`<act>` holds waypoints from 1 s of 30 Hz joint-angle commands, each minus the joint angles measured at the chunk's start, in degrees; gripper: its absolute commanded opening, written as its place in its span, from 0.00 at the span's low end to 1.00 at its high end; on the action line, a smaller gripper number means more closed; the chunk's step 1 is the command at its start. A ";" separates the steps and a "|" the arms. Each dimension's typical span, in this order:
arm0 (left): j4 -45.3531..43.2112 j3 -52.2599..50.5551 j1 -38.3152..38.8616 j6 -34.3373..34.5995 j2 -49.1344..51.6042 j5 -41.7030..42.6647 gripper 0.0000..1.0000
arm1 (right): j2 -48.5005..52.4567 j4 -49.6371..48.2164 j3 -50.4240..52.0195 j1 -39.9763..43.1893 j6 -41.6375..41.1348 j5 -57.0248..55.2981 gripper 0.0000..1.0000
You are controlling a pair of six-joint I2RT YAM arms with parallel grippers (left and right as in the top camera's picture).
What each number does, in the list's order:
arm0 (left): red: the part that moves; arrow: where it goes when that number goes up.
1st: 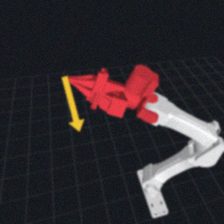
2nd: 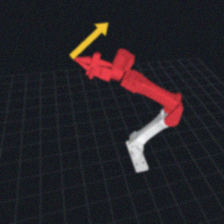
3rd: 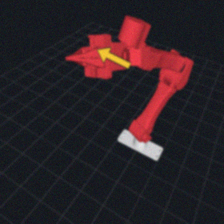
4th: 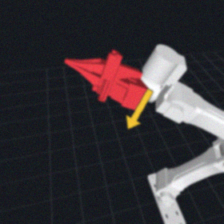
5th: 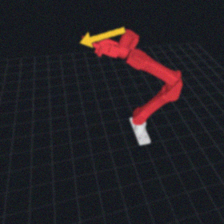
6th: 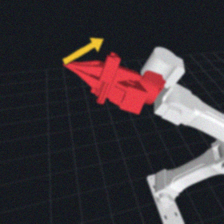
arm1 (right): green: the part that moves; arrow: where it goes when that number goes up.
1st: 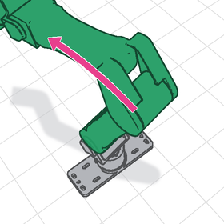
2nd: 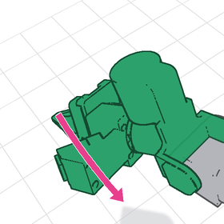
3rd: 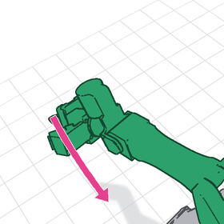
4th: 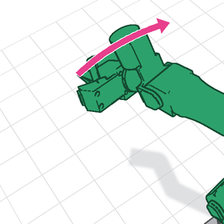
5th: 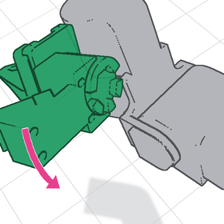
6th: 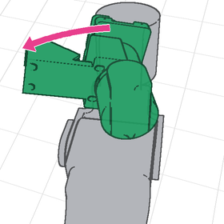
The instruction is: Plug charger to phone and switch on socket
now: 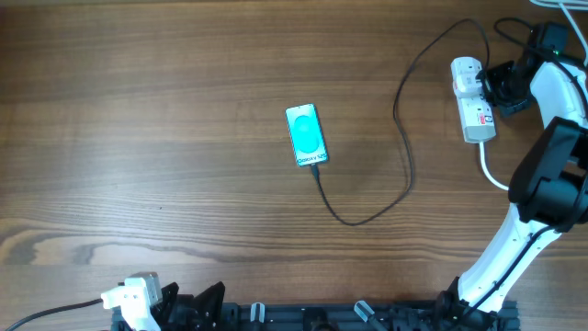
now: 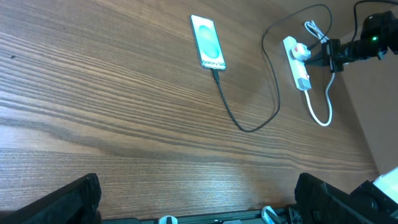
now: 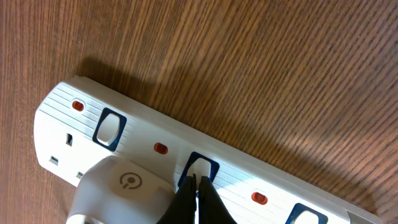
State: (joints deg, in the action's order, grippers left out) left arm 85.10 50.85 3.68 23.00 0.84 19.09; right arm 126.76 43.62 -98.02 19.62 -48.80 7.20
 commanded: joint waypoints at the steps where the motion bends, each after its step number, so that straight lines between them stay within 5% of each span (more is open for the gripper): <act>1: -0.15 -0.02 -0.07 0.13 -0.24 -0.55 1.00 | 1.31 -0.11 -0.33 -0.42 0.79 -1.44 0.05; 20: -0.15 -0.02 -0.07 0.13 -0.24 -0.55 1.00 | 1.22 5.60 1.16 -3.76 3.52 -13.77 0.05; 30: -0.15 -0.02 -0.07 0.13 -0.24 -0.55 1.00 | -4.11 2.54 1.16 -2.34 3.74 -8.11 0.05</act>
State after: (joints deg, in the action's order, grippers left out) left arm 85.10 50.85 3.68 23.00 0.84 19.09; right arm 124.44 46.89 -97.51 17.17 -45.76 -3.44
